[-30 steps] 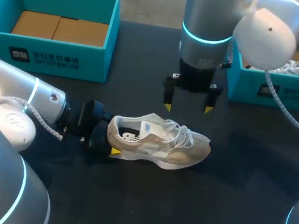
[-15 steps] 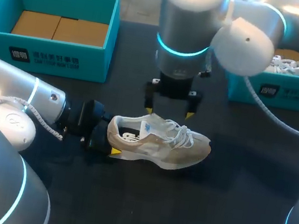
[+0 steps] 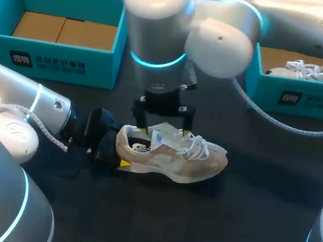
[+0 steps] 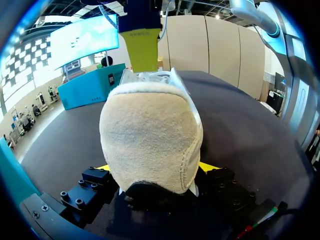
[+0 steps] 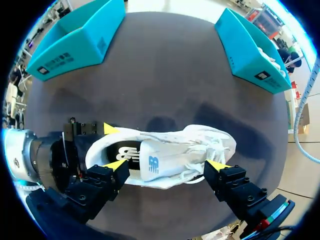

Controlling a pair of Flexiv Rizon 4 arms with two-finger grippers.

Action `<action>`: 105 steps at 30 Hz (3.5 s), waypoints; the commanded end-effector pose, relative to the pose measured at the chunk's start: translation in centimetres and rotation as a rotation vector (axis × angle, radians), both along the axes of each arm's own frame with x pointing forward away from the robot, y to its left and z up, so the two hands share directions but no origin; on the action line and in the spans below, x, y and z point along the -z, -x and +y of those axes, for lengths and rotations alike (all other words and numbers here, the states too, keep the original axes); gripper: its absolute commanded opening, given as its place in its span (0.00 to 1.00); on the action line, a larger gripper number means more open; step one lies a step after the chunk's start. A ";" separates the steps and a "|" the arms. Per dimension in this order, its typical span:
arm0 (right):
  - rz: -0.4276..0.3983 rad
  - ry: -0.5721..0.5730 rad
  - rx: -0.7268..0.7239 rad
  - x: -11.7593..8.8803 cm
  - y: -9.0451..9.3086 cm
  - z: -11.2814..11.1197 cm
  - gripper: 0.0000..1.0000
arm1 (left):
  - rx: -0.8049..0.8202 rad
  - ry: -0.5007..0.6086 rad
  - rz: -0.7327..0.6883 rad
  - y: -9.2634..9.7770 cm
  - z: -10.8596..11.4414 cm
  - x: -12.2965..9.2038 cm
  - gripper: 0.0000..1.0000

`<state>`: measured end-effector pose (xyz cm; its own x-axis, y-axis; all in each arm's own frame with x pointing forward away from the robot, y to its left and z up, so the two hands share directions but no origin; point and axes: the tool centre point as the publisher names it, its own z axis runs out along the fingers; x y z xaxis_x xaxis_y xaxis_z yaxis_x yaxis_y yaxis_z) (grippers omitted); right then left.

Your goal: Take the shoe out of the shoebox, open the shoe tongue, remove and reinsert the insole, then place the shoe into the shoebox

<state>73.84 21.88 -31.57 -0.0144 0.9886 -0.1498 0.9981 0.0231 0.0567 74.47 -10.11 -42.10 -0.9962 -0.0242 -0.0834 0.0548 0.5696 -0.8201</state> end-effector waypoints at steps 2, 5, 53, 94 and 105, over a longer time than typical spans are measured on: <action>0.017 0.119 0.009 1.7 -0.3 2.1 1.00 | -0.001 -0.005 -0.001 0.1 0.2 0.1 0.00; 0.014 0.108 0.021 2.1 -0.1 2.0 1.00 | -0.001 -0.005 -0.001 0.1 0.2 0.1 0.00; 0.070 0.217 0.109 2.8 1.1 -3.3 1.00 | -0.001 -0.005 -0.001 0.1 0.2 0.1 0.00; 0.087 0.220 0.066 1.3 0.4 -12.3 0.16 | -0.001 -0.005 -0.001 0.1 0.2 0.1 0.00; 0.085 0.199 0.064 2.9 0.5 -14.2 0.44 | -0.001 -0.005 -0.001 0.1 0.2 0.1 0.00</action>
<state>73.55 8.74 -34.15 0.0261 0.9270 -0.3741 0.9987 -0.0404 -0.0305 74.47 -10.13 -42.06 -0.9962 -0.0240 -0.0834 0.0549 0.5693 -0.8203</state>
